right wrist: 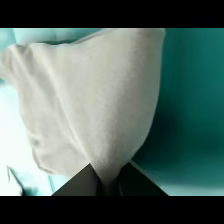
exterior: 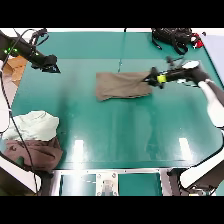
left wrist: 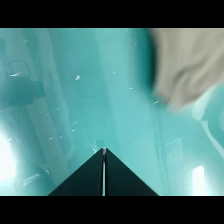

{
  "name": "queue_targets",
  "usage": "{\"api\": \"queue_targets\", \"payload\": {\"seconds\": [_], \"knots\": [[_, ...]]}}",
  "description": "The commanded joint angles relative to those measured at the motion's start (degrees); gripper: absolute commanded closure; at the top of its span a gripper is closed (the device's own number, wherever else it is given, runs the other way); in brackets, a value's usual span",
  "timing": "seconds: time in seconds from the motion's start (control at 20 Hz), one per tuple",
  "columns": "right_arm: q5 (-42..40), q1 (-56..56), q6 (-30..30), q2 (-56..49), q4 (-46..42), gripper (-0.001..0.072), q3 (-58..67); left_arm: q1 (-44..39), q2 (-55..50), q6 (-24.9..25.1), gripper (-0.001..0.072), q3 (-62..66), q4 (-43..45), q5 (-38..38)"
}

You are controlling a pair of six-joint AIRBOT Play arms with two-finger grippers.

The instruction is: Fold the shirts.

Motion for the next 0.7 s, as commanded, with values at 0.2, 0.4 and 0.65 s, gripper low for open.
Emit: {"api": "queue_targets", "payload": {"seconds": [0.2,0.4,0.65], "knots": [[1.38,-34.99,-1.4,17.07,-2.4,0.0699,-14.69,0.0,0.02,0.04,0.0682,-0.02,-0.02,-0.61],[1.31,-59.41,-6.38,25.92,-2.43,0.0699,-25.57,0.0,0.02,0.02,0.0682,-0.02,-1.25,-0.55],[1.42,-79.71,-11.91,28.57,-5.51,0.0695,-35.67,0.0,0.02,0.02,0.0682,-0.02,-6.29,-0.55]]}}
